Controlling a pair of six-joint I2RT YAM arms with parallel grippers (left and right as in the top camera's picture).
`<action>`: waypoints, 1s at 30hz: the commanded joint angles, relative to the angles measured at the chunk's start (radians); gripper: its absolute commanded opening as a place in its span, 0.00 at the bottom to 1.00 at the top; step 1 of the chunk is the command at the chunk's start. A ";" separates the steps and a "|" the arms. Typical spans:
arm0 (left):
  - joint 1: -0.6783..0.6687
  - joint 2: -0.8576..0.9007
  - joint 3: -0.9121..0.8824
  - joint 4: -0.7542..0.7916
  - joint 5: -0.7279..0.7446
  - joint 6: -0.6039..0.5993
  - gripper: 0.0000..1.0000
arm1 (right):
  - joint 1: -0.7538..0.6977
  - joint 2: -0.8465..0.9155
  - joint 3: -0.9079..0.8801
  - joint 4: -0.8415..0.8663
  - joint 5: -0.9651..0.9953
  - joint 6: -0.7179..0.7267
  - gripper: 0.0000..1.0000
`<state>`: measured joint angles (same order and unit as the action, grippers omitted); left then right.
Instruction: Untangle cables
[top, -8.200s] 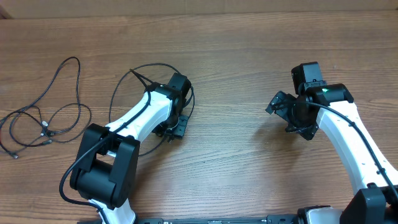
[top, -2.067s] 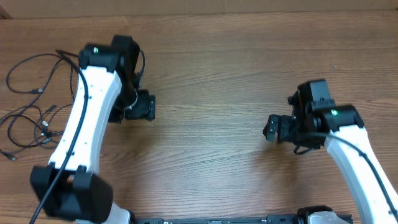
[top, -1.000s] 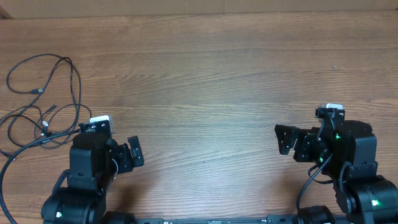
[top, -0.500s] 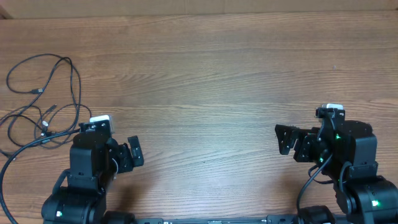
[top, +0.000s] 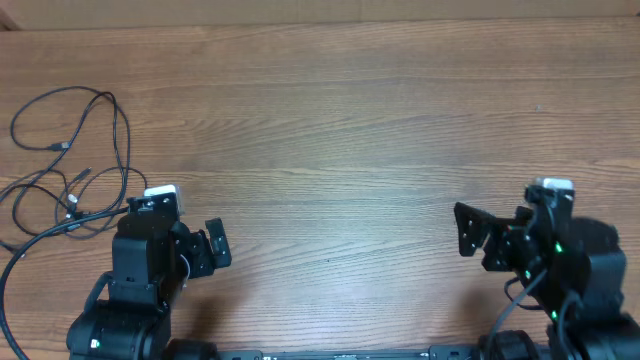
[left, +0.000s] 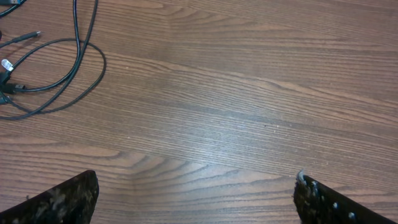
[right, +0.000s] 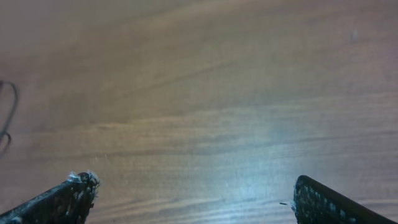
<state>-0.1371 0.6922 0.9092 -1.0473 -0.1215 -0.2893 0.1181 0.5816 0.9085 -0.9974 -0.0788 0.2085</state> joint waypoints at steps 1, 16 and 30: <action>0.000 0.001 -0.010 0.001 -0.017 -0.014 0.99 | -0.018 -0.075 -0.019 0.033 0.026 -0.009 1.00; 0.000 0.001 -0.010 0.001 -0.017 -0.014 1.00 | -0.055 -0.330 -0.388 0.556 0.025 -0.008 1.00; 0.000 0.001 -0.010 0.001 -0.017 -0.014 1.00 | -0.058 -0.499 -0.726 1.075 0.026 -0.008 1.00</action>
<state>-0.1371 0.6922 0.9047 -1.0473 -0.1249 -0.2897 0.0658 0.1101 0.2188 0.0399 -0.0624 0.2047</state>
